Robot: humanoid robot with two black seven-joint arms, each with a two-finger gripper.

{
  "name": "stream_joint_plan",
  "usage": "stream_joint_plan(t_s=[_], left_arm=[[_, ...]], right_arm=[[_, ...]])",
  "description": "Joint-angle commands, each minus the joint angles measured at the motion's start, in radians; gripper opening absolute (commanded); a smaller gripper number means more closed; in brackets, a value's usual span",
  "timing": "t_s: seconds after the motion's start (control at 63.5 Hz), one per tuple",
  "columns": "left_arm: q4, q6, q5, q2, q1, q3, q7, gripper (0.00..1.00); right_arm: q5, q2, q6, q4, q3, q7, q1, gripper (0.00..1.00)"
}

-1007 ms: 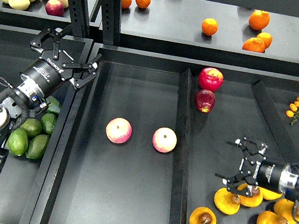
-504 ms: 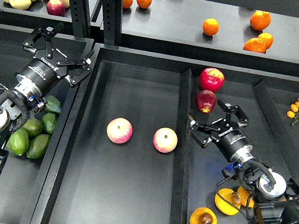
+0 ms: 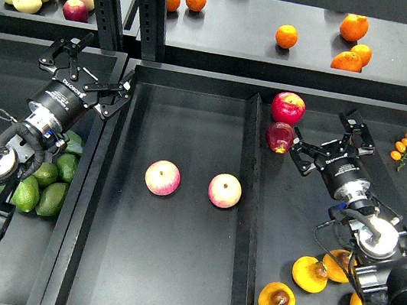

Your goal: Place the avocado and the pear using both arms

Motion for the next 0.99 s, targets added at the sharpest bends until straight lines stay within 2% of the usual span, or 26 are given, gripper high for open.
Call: stream_joint_plan(t_s=[0.0, 0.236, 0.425, 0.645, 0.976], left_arm=[[0.022, 0.000, 0.000, 0.000, -0.012, 0.000, 0.001, 0.99], [0.040, -0.001, 0.000, 0.000, -0.023, -0.002, -0.005, 0.99], [0.049, 0.000, 0.000, 0.000, -0.023, -0.002, -0.017, 0.99], [0.048, 0.002, 0.000, 0.000, -0.023, -0.002, -0.054, 0.99], [0.043, 0.000, 0.000, 0.000, -0.023, -0.002, -0.062, 0.99]], right_arm=[[-0.041, 0.000, 0.000, 0.013, 0.020, -0.001, 0.001, 0.99], [-0.091, 0.000, 0.000, 0.028, 0.062, -0.004, 0.001, 0.99], [-0.091, 0.000, 0.000, 0.047, 0.062, -0.028, 0.001, 0.99], [-0.091, 0.000, 0.000, 0.056, 0.069, -0.027, -0.001, 0.99], [-0.092, 0.000, 0.000, 0.056, 0.098, -0.027, 0.001, 0.99]])
